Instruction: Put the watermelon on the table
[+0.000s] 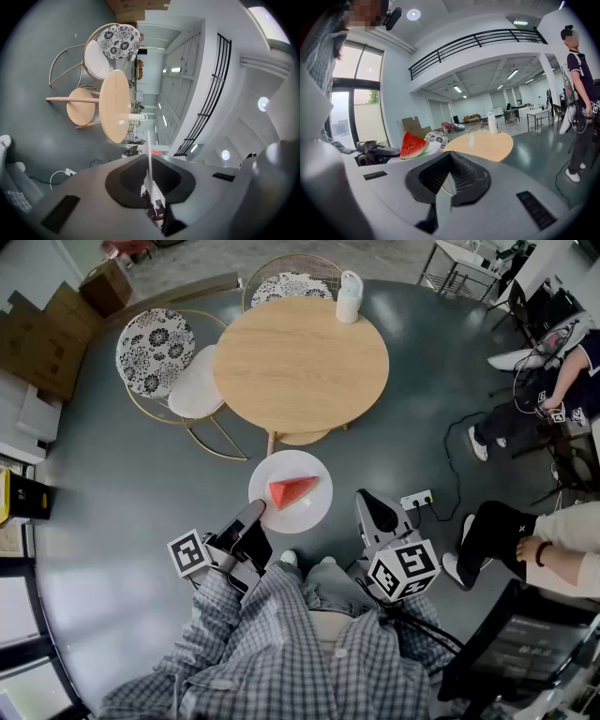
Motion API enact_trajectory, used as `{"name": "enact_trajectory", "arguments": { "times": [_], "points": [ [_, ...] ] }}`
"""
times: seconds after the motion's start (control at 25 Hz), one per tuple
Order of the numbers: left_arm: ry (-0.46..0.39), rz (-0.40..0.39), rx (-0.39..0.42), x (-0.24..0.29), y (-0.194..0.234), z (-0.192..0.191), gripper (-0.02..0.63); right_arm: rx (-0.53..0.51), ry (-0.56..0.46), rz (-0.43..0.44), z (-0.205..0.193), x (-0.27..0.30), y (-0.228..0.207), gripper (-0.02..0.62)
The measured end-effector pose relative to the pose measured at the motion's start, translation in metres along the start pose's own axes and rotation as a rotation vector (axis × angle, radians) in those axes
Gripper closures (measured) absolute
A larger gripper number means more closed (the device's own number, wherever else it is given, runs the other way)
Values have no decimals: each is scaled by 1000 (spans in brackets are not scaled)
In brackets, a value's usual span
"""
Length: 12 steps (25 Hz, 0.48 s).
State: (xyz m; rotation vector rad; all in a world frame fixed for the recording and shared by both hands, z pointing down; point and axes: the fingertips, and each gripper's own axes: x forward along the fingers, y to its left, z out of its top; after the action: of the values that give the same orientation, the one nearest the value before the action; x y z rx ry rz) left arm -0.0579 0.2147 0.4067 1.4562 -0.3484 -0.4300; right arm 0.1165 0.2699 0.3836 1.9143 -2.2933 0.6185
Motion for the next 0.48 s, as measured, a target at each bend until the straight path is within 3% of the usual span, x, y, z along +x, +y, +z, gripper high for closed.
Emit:
{"name": "enact_trajectory", "arguments": {
  "times": [0.48],
  "points": [
    [-2,-8,4,0,-1,3,580,-6,-6,-1,1,0,3,588]
  ]
}}
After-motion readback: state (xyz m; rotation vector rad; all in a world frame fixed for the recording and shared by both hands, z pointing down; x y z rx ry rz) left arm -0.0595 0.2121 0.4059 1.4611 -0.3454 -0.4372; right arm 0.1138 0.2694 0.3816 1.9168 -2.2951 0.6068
